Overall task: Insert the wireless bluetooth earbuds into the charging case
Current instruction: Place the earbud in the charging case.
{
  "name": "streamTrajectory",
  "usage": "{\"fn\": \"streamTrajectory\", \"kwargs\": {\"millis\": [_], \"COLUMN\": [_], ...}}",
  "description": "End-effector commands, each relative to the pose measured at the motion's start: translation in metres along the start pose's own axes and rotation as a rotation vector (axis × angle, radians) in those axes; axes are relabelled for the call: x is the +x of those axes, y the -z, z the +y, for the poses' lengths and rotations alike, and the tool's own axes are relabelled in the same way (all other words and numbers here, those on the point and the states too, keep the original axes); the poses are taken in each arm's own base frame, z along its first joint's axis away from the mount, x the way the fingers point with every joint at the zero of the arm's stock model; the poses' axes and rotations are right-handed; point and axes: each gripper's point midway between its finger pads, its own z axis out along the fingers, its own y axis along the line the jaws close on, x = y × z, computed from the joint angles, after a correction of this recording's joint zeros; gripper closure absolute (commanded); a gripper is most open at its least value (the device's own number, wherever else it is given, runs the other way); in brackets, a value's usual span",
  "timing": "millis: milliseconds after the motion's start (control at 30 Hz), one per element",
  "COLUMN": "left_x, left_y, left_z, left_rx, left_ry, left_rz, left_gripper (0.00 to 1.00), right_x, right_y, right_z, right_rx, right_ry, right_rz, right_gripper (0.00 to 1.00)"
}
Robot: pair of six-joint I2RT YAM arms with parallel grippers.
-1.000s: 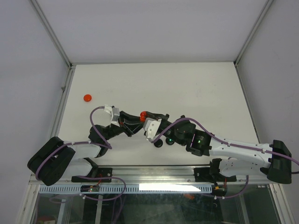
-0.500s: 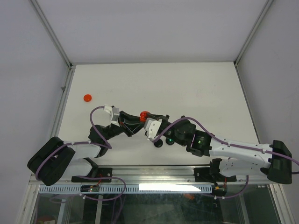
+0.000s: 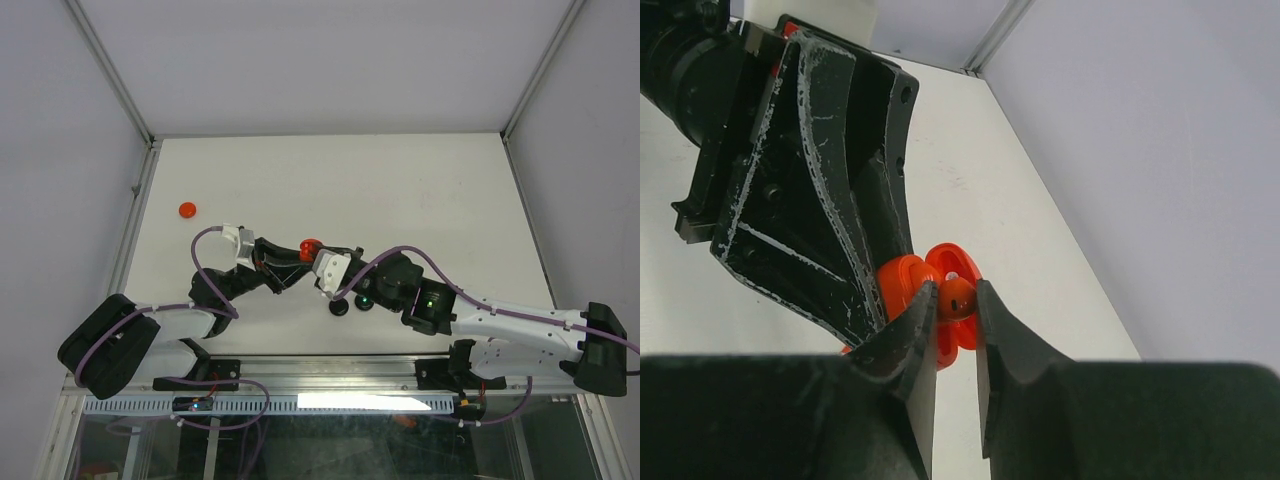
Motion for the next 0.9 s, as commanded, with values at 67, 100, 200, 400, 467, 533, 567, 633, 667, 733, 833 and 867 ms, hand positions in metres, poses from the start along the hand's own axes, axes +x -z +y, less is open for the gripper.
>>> {"fn": "streamTrajectory", "kwargs": {"millis": [67,100,200,400,467,533,567,633,667,733,833,867], "left_x": [-0.051,-0.051,-0.052,-0.051,-0.051,-0.05,-0.05,-0.048,-0.047,-0.046,-0.043,-0.042], "left_y": [-0.006,-0.006,-0.004,-0.002,-0.002,-0.001,-0.001,0.0,0.0,0.002,0.003,0.004], "left_z": [-0.018,-0.019,-0.02,-0.023,-0.024,-0.026,-0.026,-0.026,-0.025,-0.024,-0.023,-0.023], "left_rx": [0.06,0.064,0.067,0.08,0.086,0.094,0.096,0.099,0.095,0.09,0.086,0.086], "left_ry": [-0.082,-0.085,-0.101,-0.131,-0.143,-0.156,-0.161,-0.174,-0.178,-0.193,-0.211,-0.218], "left_rz": [-0.192,-0.193,-0.2,-0.197,-0.197,-0.195,-0.192,-0.187,-0.186,-0.183,-0.175,-0.172], "left_gripper": [1.0,1.0,1.0,1.0,1.0,1.0,1.0,1.0,1.0,1.0,1.0,1.0], "right_x": [-0.028,-0.027,-0.022,-0.014,-0.012,-0.012,-0.011,-0.009,-0.009,-0.007,-0.003,-0.002], "right_y": [0.003,0.003,0.003,0.005,0.006,0.006,0.006,0.007,0.008,0.01,0.012,0.013], "right_z": [0.012,0.012,0.014,0.016,0.015,0.013,0.012,0.008,0.006,0.002,-0.004,-0.006], "right_rx": [-0.068,-0.067,-0.072,-0.073,-0.067,-0.059,-0.055,-0.039,-0.03,-0.01,0.015,0.024], "right_ry": [-0.078,-0.079,-0.085,-0.103,-0.107,-0.108,-0.108,-0.107,-0.107,-0.11,-0.11,-0.112], "right_rz": [-0.115,-0.109,-0.088,-0.056,-0.047,-0.043,-0.039,-0.03,-0.027,-0.019,-0.007,-0.006], "right_gripper": [0.79,0.79,0.76,0.72,0.71,0.71,0.7,0.7,0.68,0.64,0.62,0.61]}}
